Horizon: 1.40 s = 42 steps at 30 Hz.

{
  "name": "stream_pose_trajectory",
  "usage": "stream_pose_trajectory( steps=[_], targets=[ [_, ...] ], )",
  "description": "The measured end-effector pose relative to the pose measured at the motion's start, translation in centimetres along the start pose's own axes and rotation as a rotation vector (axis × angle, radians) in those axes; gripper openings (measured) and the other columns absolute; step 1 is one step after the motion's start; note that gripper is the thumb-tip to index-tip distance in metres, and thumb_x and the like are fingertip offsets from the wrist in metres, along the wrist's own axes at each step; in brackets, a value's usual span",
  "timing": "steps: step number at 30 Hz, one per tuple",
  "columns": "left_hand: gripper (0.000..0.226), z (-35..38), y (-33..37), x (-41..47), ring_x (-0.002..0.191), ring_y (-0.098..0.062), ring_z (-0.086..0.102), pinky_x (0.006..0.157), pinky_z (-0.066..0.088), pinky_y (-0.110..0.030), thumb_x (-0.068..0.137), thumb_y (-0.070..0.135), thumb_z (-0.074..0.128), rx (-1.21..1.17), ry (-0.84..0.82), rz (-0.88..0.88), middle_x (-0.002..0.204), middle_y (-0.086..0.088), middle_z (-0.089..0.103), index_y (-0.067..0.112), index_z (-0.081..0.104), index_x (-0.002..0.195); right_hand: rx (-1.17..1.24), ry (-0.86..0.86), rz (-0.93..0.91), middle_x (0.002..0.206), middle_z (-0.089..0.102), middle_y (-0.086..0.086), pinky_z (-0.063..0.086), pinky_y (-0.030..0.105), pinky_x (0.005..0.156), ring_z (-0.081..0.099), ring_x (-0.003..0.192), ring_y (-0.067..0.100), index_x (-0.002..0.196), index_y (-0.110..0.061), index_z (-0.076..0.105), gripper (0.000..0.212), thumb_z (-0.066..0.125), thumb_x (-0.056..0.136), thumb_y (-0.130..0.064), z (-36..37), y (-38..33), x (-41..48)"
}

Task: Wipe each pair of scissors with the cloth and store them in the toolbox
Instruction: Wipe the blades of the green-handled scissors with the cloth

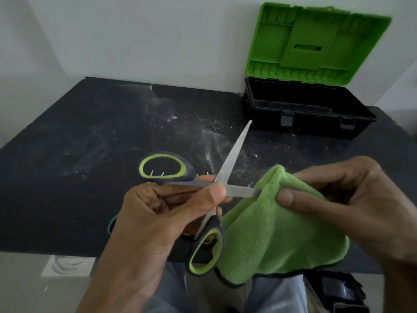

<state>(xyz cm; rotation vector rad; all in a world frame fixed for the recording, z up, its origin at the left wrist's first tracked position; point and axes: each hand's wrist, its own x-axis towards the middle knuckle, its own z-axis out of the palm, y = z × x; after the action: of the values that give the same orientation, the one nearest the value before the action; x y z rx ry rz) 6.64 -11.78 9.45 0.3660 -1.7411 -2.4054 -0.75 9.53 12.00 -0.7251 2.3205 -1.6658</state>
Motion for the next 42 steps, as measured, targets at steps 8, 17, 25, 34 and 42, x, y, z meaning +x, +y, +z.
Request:
stream_pose_trajectory(
  steps=[8, 17, 25, 34, 42],
  targets=[
    [0.029, 0.5, 0.2, -0.3, 0.072, -0.021, 0.077, 0.060, 0.059, -0.021, 0.045, 0.019, 0.083, 0.073, -0.006, 0.053, 0.079, -0.008, 0.079, 0.014, 0.082, 0.073, 0.062, -0.131, 0.084, 0.087, 0.084, 0.003, 0.067, 0.034, 0.070, 0.082, 0.078, 0.022, 0.089, -0.020, 0.087, 0.020, 0.078, 0.079, -0.033, 1.6, -0.2, 1.1],
    [0.037, -0.9, -0.4, 0.1, 0.071, -0.020, 0.076, 0.060, 0.058, -0.022, 0.043, 0.023, 0.087, 0.016, 0.036, 0.054, 0.087, -0.011, 0.079, 0.009, 0.081, 0.077, 0.079, -0.098, 0.124, 0.085, 0.083, 0.011, 0.064, 0.040, 0.068, 0.081, 0.076, 0.031, 0.086, -0.015, 0.087, 0.016, 0.076, 0.083, -0.026, 0.2, 0.4, 1.1],
    [0.032, 0.5, -0.5, 0.0, 0.069, -0.023, 0.076, 0.058, 0.059, -0.023, 0.042, 0.010, 0.087, 0.015, -0.050, 0.020, 0.080, -0.014, 0.078, 0.008, 0.081, 0.074, 0.036, -0.108, 0.077, 0.086, 0.084, 0.005, 0.064, 0.054, 0.073, 0.081, 0.079, 0.027, 0.087, -0.022, 0.087, 0.017, 0.079, 0.082, -0.036, 1.8, -0.1, 1.3],
    [0.044, -1.2, -0.6, 0.3, 0.070, -0.016, 0.075, 0.060, 0.057, -0.019, 0.042, 0.026, 0.085, -0.031, 0.011, 0.003, 0.086, -0.014, 0.079, 0.014, 0.082, 0.085, 0.049, -0.096, 0.126, 0.087, 0.084, 0.005, 0.066, 0.055, 0.077, 0.082, 0.080, 0.029, 0.090, -0.024, 0.088, 0.017, 0.074, 0.085, -0.031, 0.4, 0.4, 1.1],
    [0.023, 0.0, -0.6, 0.2, 0.076, -0.019, 0.077, 0.063, 0.058, -0.020, 0.049, 0.015, 0.085, 0.074, 0.031, 0.131, 0.082, -0.009, 0.079, 0.012, 0.082, 0.072, 0.210, -0.030, 0.149, 0.086, 0.083, 0.014, 0.065, 0.044, 0.072, 0.081, 0.079, 0.033, 0.089, -0.011, 0.086, 0.024, 0.072, 0.088, -0.030, 2.0, 0.7, 0.9]
  ],
)
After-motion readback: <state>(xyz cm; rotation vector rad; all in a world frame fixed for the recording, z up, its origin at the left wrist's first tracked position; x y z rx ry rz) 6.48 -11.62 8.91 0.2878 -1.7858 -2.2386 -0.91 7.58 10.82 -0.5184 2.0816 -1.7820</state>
